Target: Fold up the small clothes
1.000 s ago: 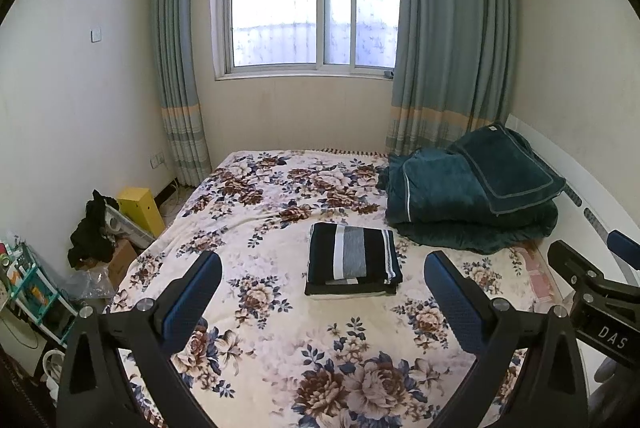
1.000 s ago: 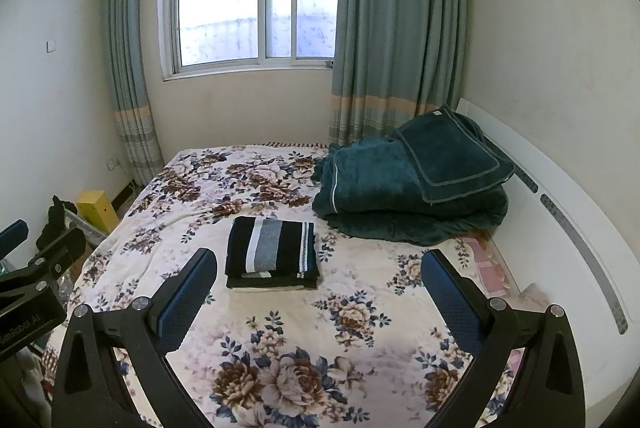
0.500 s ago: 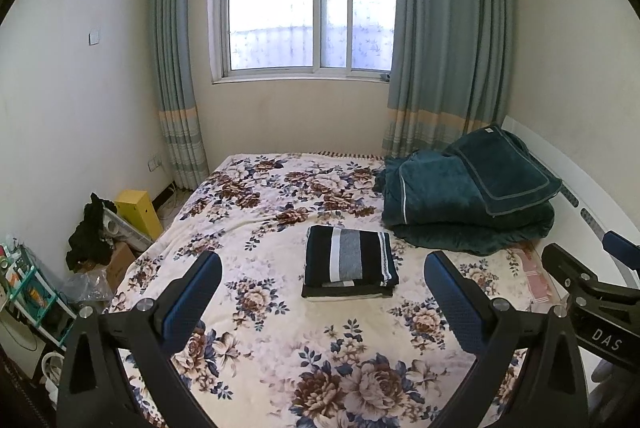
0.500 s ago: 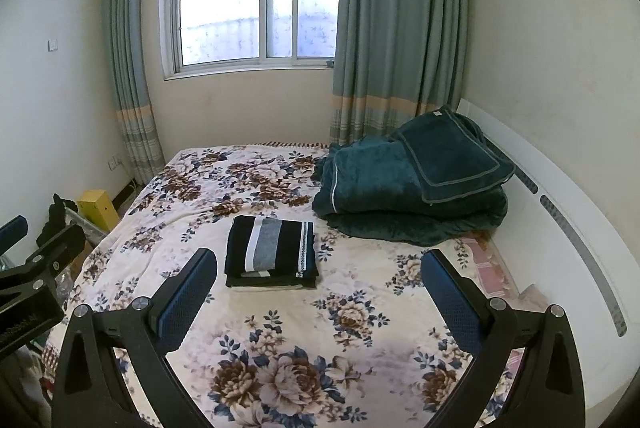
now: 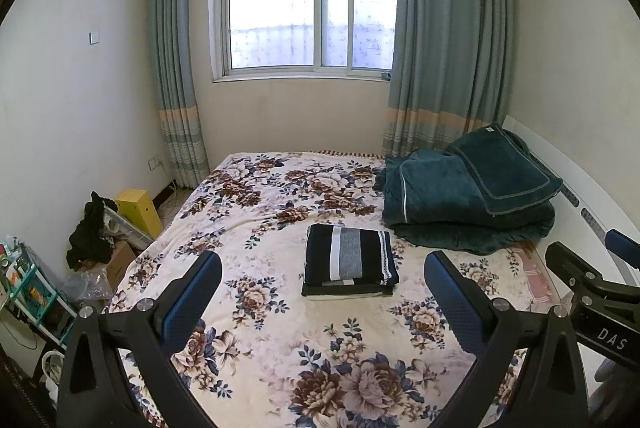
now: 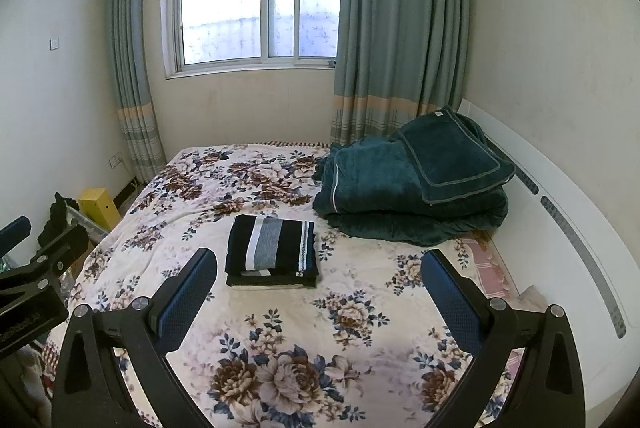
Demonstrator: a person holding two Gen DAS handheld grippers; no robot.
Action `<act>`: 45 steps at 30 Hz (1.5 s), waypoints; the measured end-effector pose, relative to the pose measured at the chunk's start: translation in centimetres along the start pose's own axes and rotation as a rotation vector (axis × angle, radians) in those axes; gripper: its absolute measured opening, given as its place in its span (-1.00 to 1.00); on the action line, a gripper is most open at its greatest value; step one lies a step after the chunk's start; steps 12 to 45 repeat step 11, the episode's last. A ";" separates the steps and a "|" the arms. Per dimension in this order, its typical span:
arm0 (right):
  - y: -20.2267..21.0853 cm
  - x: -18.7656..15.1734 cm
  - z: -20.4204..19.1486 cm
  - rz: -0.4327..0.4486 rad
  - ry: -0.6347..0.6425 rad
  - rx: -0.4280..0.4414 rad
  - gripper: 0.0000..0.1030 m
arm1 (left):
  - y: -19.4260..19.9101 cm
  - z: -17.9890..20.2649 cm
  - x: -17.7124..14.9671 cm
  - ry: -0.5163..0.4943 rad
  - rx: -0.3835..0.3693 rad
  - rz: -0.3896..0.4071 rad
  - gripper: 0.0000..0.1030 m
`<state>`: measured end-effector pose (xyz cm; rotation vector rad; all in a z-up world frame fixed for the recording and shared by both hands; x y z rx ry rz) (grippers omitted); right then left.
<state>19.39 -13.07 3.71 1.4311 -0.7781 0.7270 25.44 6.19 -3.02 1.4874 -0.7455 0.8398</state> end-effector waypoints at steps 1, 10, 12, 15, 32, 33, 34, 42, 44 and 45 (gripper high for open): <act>0.0 0.0 0.0 -0.001 0.000 0.000 1.00 | 0.0 0.0 0.0 -0.001 0.000 0.000 1.00; 0.2 -0.2 0.0 0.001 -0.002 -0.002 1.00 | 0.2 -0.2 0.2 0.000 0.013 0.015 1.00; 0.2 0.0 -0.1 0.003 0.000 0.000 1.00 | 0.3 -0.3 0.3 0.002 0.011 0.016 1.00; 0.2 0.0 -0.1 0.003 0.000 0.000 1.00 | 0.3 -0.3 0.3 0.002 0.011 0.016 1.00; 0.2 0.0 -0.1 0.003 0.000 0.000 1.00 | 0.3 -0.3 0.3 0.002 0.011 0.016 1.00; 0.2 0.0 -0.1 0.003 0.000 0.000 1.00 | 0.3 -0.3 0.3 0.002 0.011 0.016 1.00; 0.2 0.0 -0.1 0.003 0.000 0.000 1.00 | 0.3 -0.3 0.3 0.002 0.011 0.016 1.00; 0.2 0.0 -0.1 0.003 0.000 0.000 1.00 | 0.3 -0.3 0.3 0.002 0.011 0.016 1.00; 0.2 0.0 -0.1 0.003 0.000 0.000 1.00 | 0.3 -0.3 0.3 0.002 0.011 0.016 1.00; 0.2 0.0 -0.1 0.003 0.000 0.000 1.00 | 0.3 -0.3 0.3 0.002 0.011 0.016 1.00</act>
Point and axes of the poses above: each gripper's, at about its wrist camera, not at the fingertips, and y roughly against the way its jaws point, z to its right, x to its top, the point moved 8 cm from there along -y, roughly the way its jaws point, and after that the axes turned 4 degrees about x, right-handed, at the moved point
